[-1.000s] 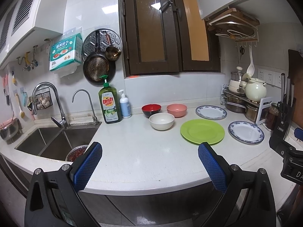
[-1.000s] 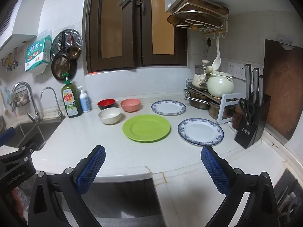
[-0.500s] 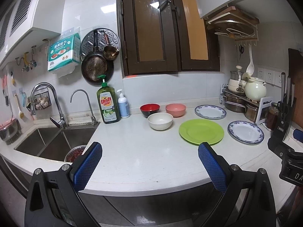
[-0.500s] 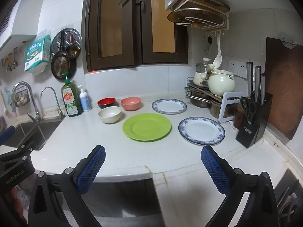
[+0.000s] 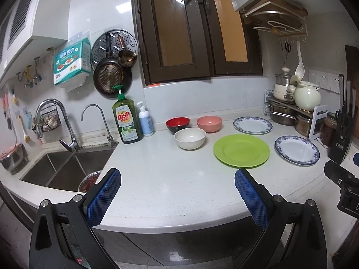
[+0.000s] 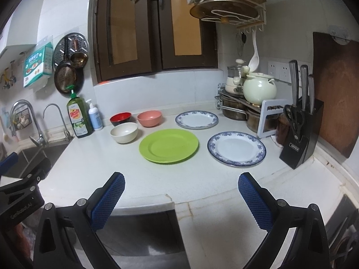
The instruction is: Organize plates and bowls
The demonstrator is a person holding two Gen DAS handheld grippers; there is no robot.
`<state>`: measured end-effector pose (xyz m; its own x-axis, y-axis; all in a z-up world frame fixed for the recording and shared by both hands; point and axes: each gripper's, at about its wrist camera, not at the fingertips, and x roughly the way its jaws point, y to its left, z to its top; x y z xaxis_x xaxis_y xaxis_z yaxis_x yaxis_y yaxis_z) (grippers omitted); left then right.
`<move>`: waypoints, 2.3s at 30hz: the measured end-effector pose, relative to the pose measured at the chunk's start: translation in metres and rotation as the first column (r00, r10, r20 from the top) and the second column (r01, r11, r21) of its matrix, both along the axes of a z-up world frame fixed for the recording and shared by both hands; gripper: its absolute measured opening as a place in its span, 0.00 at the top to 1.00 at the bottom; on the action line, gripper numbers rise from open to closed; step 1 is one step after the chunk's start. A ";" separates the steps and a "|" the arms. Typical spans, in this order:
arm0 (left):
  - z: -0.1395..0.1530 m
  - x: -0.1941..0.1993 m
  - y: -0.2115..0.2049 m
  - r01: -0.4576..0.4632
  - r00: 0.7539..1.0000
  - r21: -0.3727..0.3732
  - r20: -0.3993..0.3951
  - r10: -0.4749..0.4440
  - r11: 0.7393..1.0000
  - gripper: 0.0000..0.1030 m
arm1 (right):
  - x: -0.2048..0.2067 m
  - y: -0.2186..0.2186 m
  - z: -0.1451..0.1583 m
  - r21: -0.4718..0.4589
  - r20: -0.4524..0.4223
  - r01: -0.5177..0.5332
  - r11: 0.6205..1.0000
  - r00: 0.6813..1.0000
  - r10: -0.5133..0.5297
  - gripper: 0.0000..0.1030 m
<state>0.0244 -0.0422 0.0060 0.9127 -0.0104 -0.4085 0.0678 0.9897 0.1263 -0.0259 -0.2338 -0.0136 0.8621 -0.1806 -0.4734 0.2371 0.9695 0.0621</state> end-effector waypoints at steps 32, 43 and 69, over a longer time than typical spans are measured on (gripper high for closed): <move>-0.041 0.256 -0.028 0.264 0.946 -0.036 -0.185 -0.266 0.964 0.00 | 0.209 -0.018 -0.020 0.016 -0.106 0.229 0.973 0.968 -0.226 0.01; -0.074 0.305 -0.073 0.282 0.915 -0.024 -0.294 -0.276 0.959 0.03 | 0.273 -0.057 -0.052 0.044 -0.227 0.154 0.987 0.964 -0.141 0.06; -0.151 0.386 -0.128 0.335 0.816 0.013 -0.504 -0.283 0.942 0.25 | 0.366 -0.114 -0.133 0.105 -0.439 0.103 0.989 0.897 -0.047 0.35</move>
<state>0.4100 -0.1701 -0.1453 0.5487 -0.1950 -0.8129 0.4464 0.8906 0.0877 0.3396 -0.3480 -0.1467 0.5513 -0.1531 -0.8201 0.3395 0.9391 0.0530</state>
